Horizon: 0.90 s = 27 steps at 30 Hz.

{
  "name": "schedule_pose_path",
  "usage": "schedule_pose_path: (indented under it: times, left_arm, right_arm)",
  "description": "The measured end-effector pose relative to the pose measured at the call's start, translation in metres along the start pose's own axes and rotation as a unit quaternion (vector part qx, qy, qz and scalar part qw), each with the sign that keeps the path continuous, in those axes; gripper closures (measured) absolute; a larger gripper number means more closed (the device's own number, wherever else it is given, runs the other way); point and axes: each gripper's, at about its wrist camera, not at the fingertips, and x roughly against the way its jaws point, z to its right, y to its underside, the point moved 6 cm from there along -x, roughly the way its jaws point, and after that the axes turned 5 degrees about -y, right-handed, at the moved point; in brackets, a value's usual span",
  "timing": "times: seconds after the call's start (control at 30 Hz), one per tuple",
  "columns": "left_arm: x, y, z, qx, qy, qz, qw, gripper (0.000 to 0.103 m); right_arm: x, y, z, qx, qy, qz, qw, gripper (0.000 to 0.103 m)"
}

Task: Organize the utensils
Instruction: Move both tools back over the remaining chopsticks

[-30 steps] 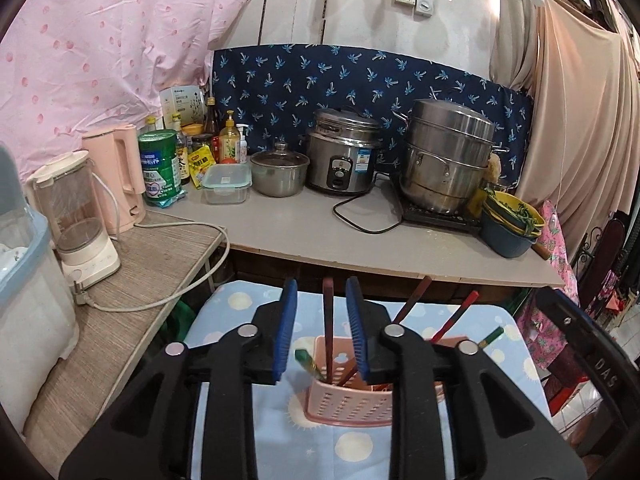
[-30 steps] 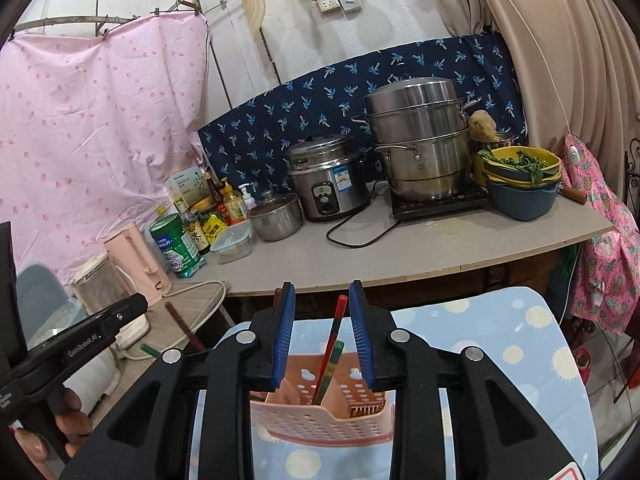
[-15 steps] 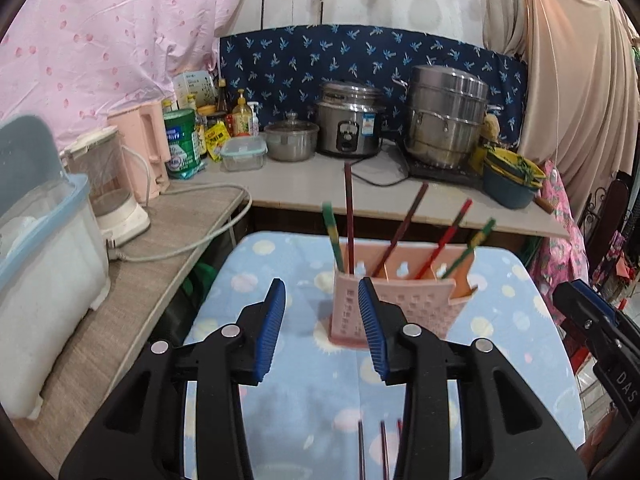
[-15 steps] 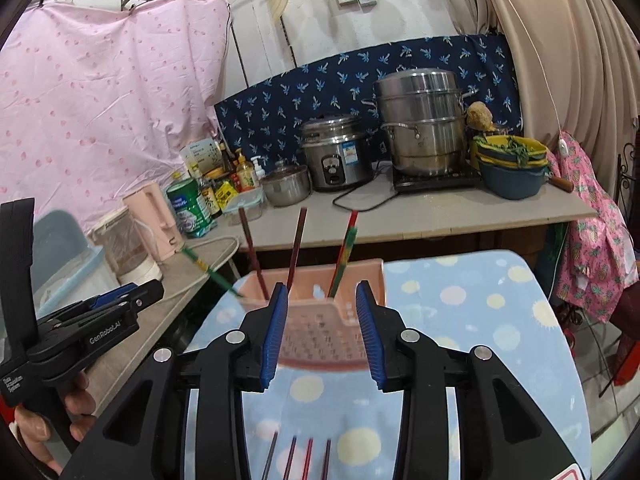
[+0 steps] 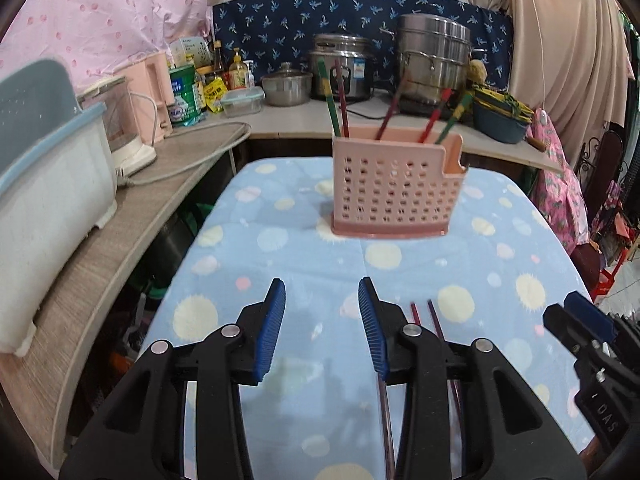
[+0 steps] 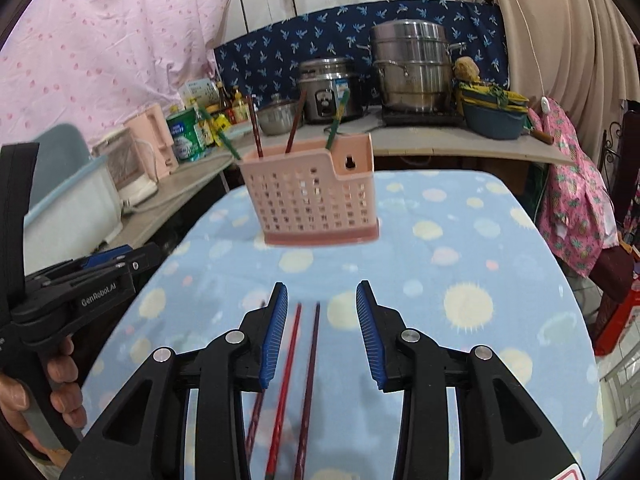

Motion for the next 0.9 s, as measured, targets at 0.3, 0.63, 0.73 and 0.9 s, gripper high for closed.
schedule_pose_path:
  times: [0.3,0.63,0.73,0.9]
  left_arm:
    - [-0.006,0.062,-0.001,0.001,-0.005,-0.044,0.999,0.057]
    - [-0.007,0.105,-0.003,0.0,-0.008,-0.077,0.997,0.055]
    - [-0.005,0.113,-0.002,-0.001,-0.006,-0.084,0.9965,0.054]
    - [-0.005,0.126,0.0,-0.002,-0.002,-0.095,0.9954,0.054]
  right_arm:
    - [0.003,0.067,0.004,-0.006,0.015,-0.047,0.999,0.068]
    - [0.006,0.107,-0.002,-0.006,0.016,-0.075,0.997,0.068]
    - [0.005,0.118,-0.007,-0.002,0.015,-0.086,0.996,0.068]
    - [0.002,0.134,-0.014,0.004,0.011,-0.101,0.995,0.07]
